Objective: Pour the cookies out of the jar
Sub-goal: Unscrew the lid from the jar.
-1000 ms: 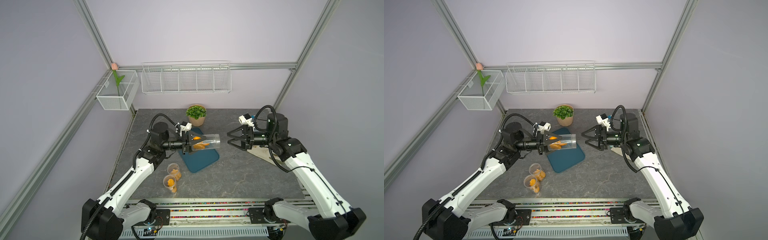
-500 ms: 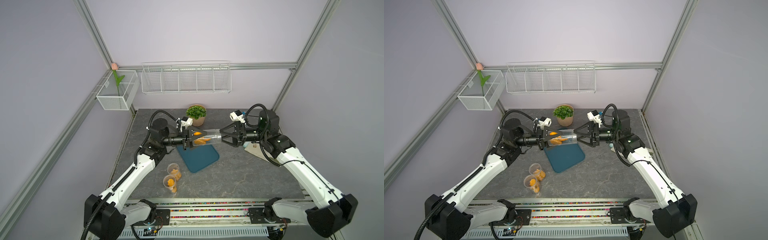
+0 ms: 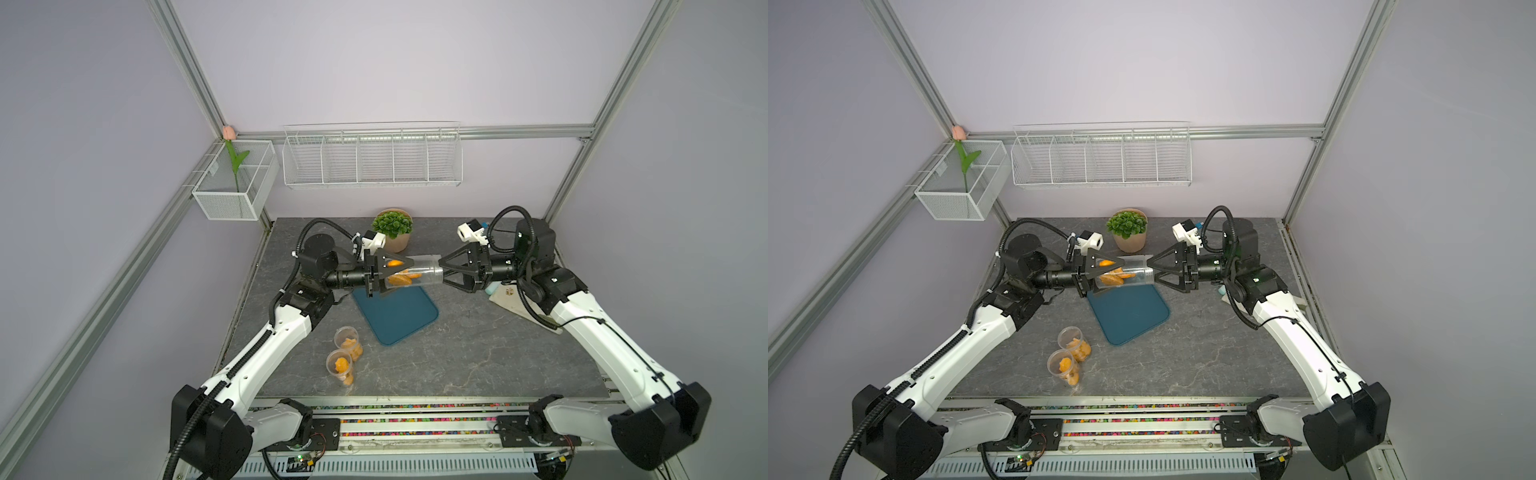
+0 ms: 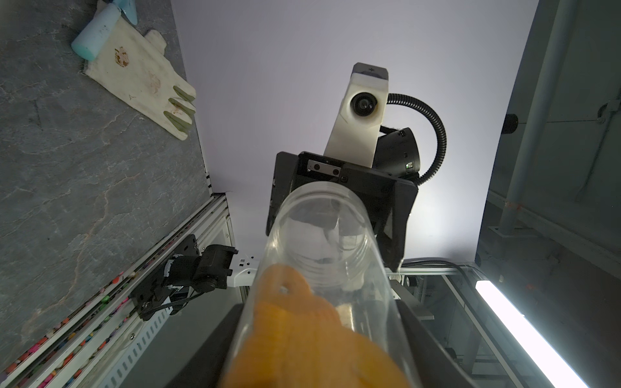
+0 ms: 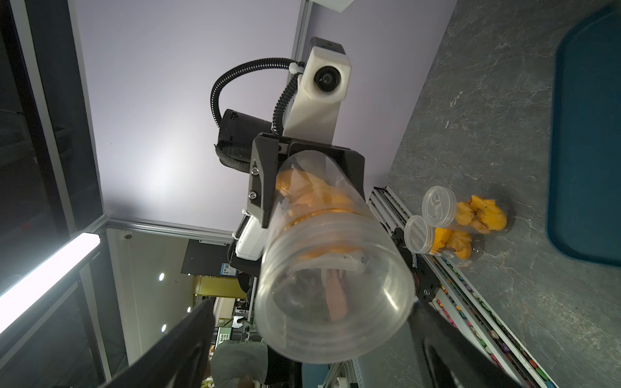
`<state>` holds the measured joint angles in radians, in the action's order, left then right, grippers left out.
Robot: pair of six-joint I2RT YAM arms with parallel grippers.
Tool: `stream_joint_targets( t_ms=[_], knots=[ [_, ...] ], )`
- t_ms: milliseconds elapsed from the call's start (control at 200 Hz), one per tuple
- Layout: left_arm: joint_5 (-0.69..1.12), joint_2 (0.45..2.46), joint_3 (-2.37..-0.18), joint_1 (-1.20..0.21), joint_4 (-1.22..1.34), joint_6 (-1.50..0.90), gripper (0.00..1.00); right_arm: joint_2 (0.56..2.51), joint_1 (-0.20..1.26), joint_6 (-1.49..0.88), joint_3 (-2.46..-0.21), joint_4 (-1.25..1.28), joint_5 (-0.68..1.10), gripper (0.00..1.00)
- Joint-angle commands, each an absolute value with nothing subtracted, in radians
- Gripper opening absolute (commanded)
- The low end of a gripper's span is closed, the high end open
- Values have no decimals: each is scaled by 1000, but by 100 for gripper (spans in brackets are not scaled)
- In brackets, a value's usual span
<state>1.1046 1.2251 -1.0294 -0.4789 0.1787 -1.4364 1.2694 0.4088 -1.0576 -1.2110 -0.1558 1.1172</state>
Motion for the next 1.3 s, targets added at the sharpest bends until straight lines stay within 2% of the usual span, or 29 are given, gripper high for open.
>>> stream_joint_targets(
  t_ms=[0, 240, 315, 485, 610, 910, 1010, 1145, 1295],
  knots=[
    [1128, 1226, -1063, -486, 244, -1451, 60, 1288, 413, -1071, -1221, -151, 1194, 87],
    [1134, 1230, -1064, -485, 238, -1446, 60, 1295, 406, -1062, -1237, -152, 1200, 85],
    [1137, 1230, -1062, -485, 237, -1447, 60, 1294, 406, -1060, -1241, -150, 1205, 80],
    [1144, 1233, -1055, -485, 238, -1447, 60, 1289, 408, -1078, -1233, -114, 1208, 77],
    [1149, 1237, -1053, -486, 237, -1443, 61, 1282, 409, -1084, -1235, -103, 1218, 68],
    [1146, 1227, -1049, -485, 237, -1446, 60, 1265, 409, -1048, -1233, -108, 1218, 65],
    [1146, 1220, -1049, -485, 235, -1452, 60, 1251, 411, -971, -1252, -145, 1209, 65],
    [1144, 1206, -1052, -485, 217, -1452, 60, 1227, 413, -743, -1285, -275, 1164, 65],
    [1151, 1193, -1057, -485, 199, -1450, 61, 1239, 415, -642, -1284, -263, 1153, 64]
  ],
)
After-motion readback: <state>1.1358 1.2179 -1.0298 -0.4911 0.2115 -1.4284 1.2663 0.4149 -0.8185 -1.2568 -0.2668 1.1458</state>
